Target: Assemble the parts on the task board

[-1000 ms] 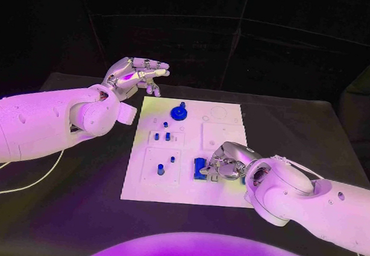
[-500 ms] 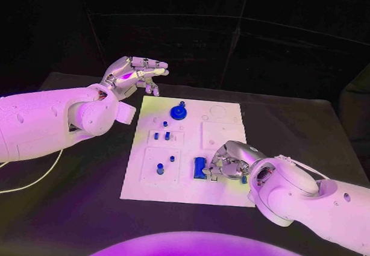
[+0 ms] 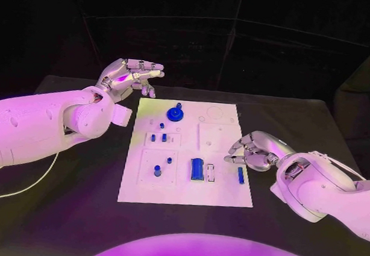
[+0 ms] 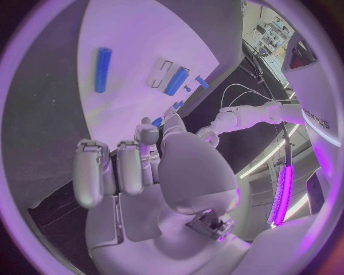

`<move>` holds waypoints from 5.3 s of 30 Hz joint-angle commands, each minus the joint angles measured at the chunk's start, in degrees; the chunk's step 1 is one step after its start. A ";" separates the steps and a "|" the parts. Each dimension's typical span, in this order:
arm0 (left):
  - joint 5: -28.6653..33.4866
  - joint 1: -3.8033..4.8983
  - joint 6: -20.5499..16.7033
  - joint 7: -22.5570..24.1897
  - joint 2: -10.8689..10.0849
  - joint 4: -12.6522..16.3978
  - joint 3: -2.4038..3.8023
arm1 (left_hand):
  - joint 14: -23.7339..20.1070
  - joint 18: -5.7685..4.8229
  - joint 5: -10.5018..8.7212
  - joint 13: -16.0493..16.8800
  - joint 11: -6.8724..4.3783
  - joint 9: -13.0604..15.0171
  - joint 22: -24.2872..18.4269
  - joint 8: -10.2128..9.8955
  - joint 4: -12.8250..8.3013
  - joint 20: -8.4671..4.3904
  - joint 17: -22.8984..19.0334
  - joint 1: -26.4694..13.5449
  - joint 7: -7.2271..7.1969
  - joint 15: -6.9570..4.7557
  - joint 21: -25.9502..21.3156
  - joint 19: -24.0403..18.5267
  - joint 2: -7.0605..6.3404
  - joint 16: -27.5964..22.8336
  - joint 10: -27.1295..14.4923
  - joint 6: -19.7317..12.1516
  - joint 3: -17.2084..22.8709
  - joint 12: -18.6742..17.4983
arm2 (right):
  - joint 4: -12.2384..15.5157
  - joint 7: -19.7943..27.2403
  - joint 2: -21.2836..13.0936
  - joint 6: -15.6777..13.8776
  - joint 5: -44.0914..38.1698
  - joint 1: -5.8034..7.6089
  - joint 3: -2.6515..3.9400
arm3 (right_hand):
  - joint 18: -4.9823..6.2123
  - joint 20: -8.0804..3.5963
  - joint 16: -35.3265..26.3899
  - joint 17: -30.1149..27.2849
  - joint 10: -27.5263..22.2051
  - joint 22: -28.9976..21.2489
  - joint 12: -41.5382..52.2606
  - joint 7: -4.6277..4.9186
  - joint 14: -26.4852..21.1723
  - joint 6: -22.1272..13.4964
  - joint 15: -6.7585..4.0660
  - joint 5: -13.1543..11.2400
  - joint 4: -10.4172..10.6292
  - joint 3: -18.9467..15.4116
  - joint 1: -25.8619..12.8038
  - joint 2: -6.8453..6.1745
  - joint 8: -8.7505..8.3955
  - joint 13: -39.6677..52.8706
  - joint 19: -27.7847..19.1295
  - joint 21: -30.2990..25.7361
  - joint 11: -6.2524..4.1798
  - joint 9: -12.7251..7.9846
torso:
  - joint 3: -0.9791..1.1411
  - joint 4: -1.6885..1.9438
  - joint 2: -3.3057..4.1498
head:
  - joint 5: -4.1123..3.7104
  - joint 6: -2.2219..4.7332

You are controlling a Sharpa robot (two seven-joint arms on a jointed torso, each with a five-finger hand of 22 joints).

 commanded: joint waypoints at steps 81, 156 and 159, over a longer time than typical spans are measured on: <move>0.07 0.06 1.10 0.08 0.12 -0.16 -0.02 | -0.47 0.78 0.34 -0.11 -0.05 -0.06 -0.12 0.46 -0.40 0.08 -0.11 0.21 -0.01 0.11 -0.24 -0.44 0.33 0.07 -0.58 -0.40 -0.16 0.48 | -1.21 -10.87 2.87 13.20 -5.93 -1.05 -0.09 | -0.06 -0.73 -0.09 1.68 -0.30 9.44 -1.77 -1.68 2.97 6.45 -0.87 5.34 -1.60 6.92 11.02 0.90 -2.02 -0.83 1.39 0.28 -1.43 0.77 | -0.06 0.40 0.07 | -1.31 0.34; 0.05 0.10 0.92 -0.15 0.01 0.25 -0.04 | -0.50 0.78 0.35 -0.12 -0.06 -0.06 -0.15 0.54 -0.49 0.07 -0.14 0.32 -0.02 0.11 -0.26 -0.43 0.42 0.10 -0.70 -0.45 -0.13 0.62 | -3.66 -12.96 10.49 6.74 -0.49 -0.99 -0.05 | -0.70 -1.58 1.30 3.87 4.00 11.78 6.26 -3.30 3.31 11.78 -1.76 -10.22 6.04 5.97 -9.43 -3.67 -1.67 5.28 3.11 2.04 -2.55 3.84 | 0.02 0.16 0.09 | -0.34 0.10; 0.05 0.10 0.93 -0.16 -0.01 0.25 -0.04 | -0.50 0.78 0.35 -0.12 -0.06 -0.06 -0.15 0.54 -0.49 0.07 -0.14 0.32 -0.02 0.11 -0.26 -0.43 0.42 0.10 -0.70 -0.45 -0.13 0.62 | -3.22 -11.28 10.11 7.20 -0.22 -0.99 -0.05 | -0.66 -1.52 1.20 3.76 3.88 11.68 6.21 -3.22 3.30 11.52 -1.70 -9.84 5.02 5.63 -7.32 -3.53 -1.72 5.33 3.02 1.95 -2.47 4.07 | 0.05 0.16 0.09 | -0.43 0.11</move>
